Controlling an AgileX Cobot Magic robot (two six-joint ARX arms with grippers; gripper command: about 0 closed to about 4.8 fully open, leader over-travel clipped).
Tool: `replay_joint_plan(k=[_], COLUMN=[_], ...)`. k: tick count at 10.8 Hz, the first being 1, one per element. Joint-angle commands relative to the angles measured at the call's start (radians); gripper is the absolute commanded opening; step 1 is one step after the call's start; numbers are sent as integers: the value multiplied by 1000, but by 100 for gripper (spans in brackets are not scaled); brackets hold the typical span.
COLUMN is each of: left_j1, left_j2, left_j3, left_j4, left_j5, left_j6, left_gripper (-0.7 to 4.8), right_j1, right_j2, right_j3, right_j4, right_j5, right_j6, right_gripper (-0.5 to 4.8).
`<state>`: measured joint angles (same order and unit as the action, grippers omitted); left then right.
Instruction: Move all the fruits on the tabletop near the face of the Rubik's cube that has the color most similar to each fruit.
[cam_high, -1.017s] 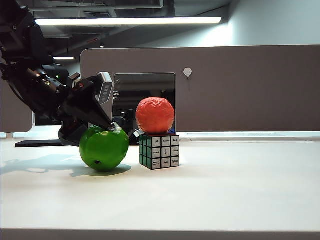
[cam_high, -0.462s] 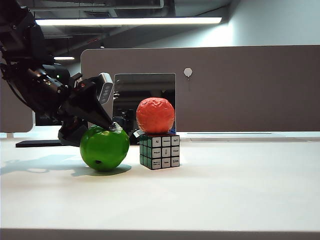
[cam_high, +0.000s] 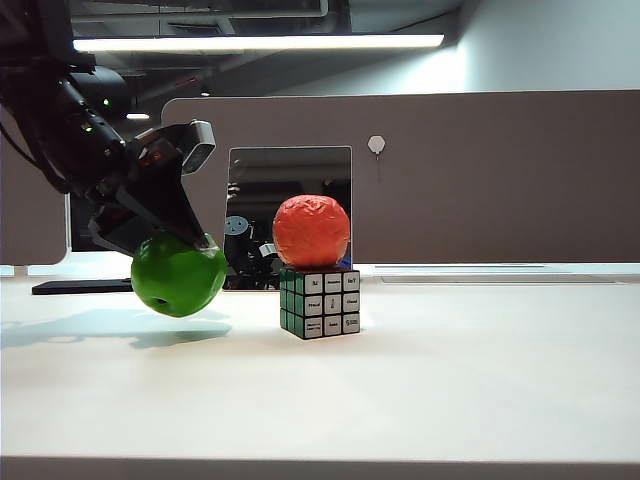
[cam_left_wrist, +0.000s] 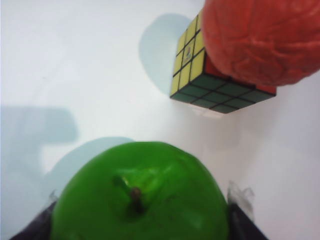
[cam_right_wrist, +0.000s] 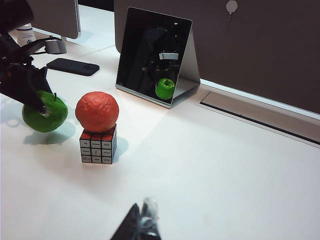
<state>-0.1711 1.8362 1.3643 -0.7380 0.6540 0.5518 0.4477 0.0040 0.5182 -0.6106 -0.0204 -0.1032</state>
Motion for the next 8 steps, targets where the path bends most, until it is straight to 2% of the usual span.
replay_joint_plan(k=[1,2,3,4,8], left_j1=[-11,-43,-54,-109,-140], left_j2=[-2,-2,-2,-2,-2], left_j3=[-13,-44,-44,-46,-50], left_j4=[3,45,50,66,89], left_j5=[-44,-75,-90,-141,-185], left_j6=[-17,-60,-63,-74,-86], left_gripper=[130,198,198,197,198], right_j1=[0,-1,-1,-1,-1], right_j2=[0,0,0,0,0], right_j3=[5,5,5,5,5], right_j4=[18,18,18,17,16], right_j5=[0,3,3,3,3], right_j6=[-3,-13,-14,-18,-25], right_gripper=[-1,0,0,0,-1])
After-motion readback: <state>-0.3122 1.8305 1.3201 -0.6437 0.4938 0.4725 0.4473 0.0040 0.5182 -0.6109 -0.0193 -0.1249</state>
